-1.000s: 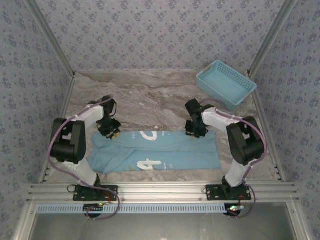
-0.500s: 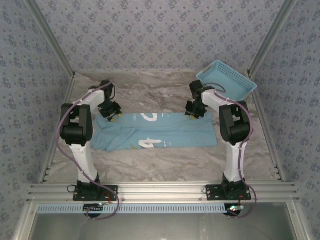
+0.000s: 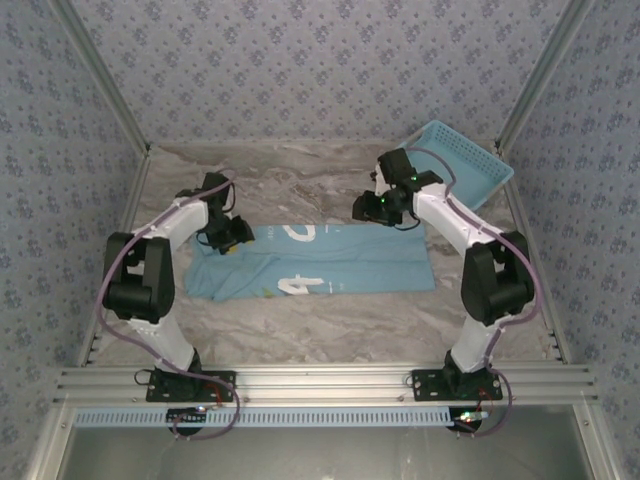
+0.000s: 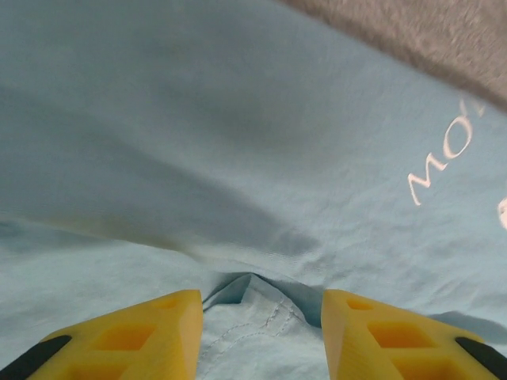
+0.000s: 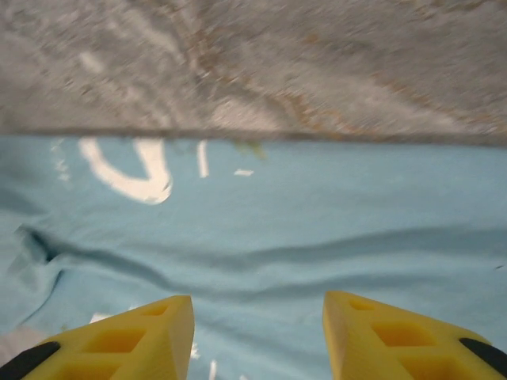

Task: Fold and stack the t-shirts

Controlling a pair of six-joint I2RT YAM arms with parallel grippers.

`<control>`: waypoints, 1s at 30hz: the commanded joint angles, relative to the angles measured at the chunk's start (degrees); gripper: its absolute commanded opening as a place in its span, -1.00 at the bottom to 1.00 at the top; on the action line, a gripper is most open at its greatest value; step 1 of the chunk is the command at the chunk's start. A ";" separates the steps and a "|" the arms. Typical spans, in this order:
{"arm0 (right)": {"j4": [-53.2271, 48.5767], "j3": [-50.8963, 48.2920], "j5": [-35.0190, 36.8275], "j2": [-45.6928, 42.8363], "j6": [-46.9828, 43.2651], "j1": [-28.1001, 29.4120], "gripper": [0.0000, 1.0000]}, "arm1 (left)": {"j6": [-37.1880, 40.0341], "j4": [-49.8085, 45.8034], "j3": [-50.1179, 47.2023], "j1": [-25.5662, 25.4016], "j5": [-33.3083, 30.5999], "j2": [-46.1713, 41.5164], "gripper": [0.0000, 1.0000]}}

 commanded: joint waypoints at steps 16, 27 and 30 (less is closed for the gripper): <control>1.60 -6.18 -5.55 -5.55 3.81 2.41 -0.01 | -0.43 2.56 -4.44 -2.17 0.83 -0.29 -0.67; 2.40 -7.92 -5.42 -6.05 4.06 2.19 -0.04 | -8.58 -4.85 -3.46 -5.28 1.80 -5.39 -1.00; 2.41 -8.63 -5.42 -6.34 4.14 2.01 -0.04 | -13.04 -8.91 -3.05 -6.70 2.82 -4.95 -1.00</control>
